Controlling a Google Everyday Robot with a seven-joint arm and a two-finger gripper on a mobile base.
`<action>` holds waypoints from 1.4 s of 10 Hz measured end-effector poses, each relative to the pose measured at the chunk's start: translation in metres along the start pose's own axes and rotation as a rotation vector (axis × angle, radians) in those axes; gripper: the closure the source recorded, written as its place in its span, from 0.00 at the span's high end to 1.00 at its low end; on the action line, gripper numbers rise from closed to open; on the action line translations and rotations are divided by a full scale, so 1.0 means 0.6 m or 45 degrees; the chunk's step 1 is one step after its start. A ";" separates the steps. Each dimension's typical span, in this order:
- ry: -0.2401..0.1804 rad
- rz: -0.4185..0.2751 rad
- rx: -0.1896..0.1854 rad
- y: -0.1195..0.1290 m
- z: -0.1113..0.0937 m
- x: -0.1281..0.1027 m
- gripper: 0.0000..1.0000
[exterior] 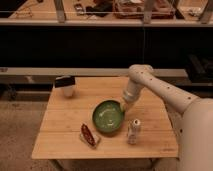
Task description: Drag the ceramic bowl in a circle
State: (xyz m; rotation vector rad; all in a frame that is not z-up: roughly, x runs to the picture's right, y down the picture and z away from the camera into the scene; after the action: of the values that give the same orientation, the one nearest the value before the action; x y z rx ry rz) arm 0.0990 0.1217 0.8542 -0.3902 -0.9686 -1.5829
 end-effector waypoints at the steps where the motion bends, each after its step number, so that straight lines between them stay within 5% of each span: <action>1: -0.008 -0.025 0.004 -0.021 0.019 0.012 0.00; 4: 0.021 0.019 0.042 -0.044 0.051 0.066 0.00; 6: 0.097 0.061 0.122 -0.067 0.047 0.124 0.00; 8: 0.170 0.147 0.161 -0.045 0.027 0.169 0.00; 11: 0.210 0.281 0.061 0.049 0.005 0.178 0.00; 14: 0.200 0.386 -0.145 0.156 -0.033 0.104 0.00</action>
State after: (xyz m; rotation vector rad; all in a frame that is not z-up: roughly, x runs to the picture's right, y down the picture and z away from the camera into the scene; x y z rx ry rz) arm 0.1748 0.0682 0.9214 -0.4615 -0.6666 -1.3717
